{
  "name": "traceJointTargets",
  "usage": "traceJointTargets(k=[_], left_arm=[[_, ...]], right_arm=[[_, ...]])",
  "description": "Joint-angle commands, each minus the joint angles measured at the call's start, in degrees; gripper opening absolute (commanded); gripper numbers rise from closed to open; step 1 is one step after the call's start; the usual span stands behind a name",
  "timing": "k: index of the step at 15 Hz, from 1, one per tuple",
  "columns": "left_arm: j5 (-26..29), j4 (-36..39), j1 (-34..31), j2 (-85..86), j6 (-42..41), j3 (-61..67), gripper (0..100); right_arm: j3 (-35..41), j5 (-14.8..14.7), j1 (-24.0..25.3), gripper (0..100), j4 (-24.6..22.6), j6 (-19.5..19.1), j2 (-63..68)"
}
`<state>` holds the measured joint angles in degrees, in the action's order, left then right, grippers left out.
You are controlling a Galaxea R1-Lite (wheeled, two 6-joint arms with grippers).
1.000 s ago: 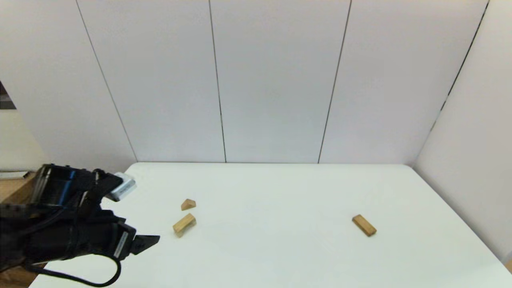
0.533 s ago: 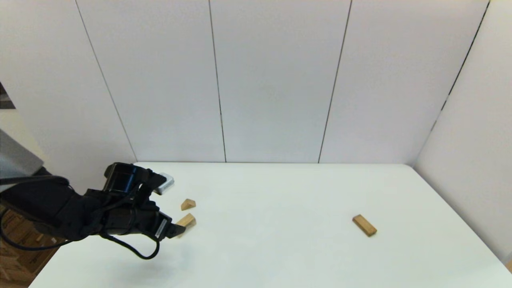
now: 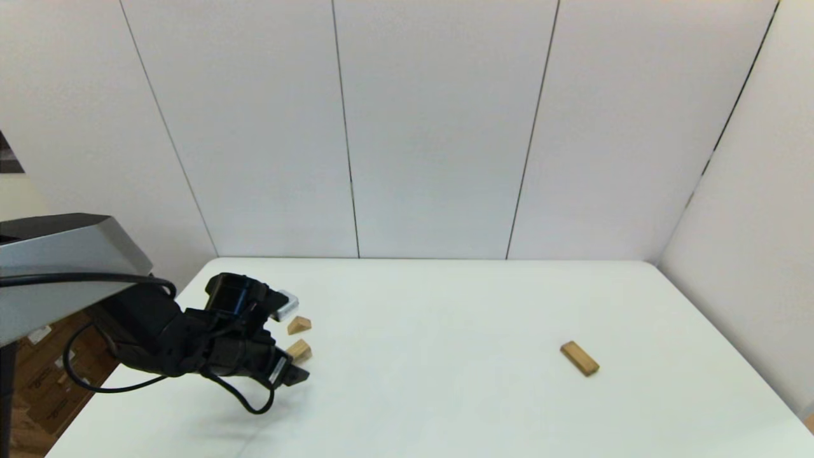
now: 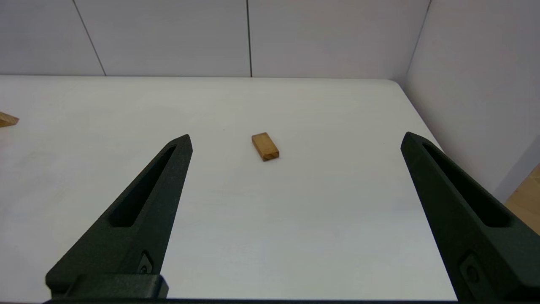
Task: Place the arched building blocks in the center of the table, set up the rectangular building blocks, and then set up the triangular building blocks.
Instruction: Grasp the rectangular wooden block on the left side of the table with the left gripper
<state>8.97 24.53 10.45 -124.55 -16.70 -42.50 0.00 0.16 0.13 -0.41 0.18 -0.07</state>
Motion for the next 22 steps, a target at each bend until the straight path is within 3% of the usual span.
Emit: traceJointTargets(k=[1, 22], left_arm=[[-0.01, 0.17, 0.1, -1.04, -0.17, -0.66, 100], [-1.41, 0.26, 0.45, -4.21, 0.0, -3.91, 100]], right_arm=[[0.0, 0.02, -0.05, 100, -0.02, -0.01, -0.01], [0.0, 0.02, 0.04, 100, -0.02, -0.01, -0.01]])
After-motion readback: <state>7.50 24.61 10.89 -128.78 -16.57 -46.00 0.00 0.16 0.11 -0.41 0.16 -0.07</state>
